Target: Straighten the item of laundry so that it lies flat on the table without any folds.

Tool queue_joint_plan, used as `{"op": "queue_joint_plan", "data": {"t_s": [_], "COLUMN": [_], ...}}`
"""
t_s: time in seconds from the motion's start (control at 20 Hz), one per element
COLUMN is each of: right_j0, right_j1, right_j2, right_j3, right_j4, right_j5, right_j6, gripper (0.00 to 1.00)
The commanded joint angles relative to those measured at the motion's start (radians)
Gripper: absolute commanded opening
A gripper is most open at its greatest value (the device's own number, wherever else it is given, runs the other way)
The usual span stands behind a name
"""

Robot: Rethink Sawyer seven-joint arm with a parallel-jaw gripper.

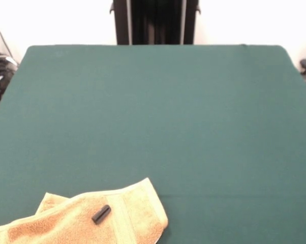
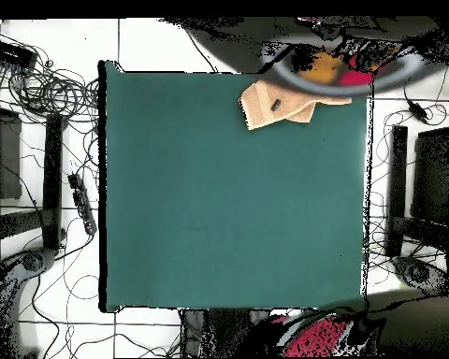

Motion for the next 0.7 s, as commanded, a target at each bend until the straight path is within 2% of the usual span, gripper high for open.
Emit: {"op": "queue_joint_plan", "data": {"t_s": [0.05,0.2,0.5,0.7], "right_j0": [0.109,0.119,0.133,0.136], "right_j1": [-0.045,-0.063,-0.081,-0.082], "right_j2": [0.027,-0.005,-0.021,-0.010], "right_j3": [0.101,0.139,0.175,0.166], "right_j4": [-0.157,-0.239,-0.346,-0.341], "right_j5": [0.136,0.163,0.217,0.202], "right_j6": [-0.072,-0.160,-0.216,-0.197], "gripper": [0.00,0.00,0.00,0.00]}}
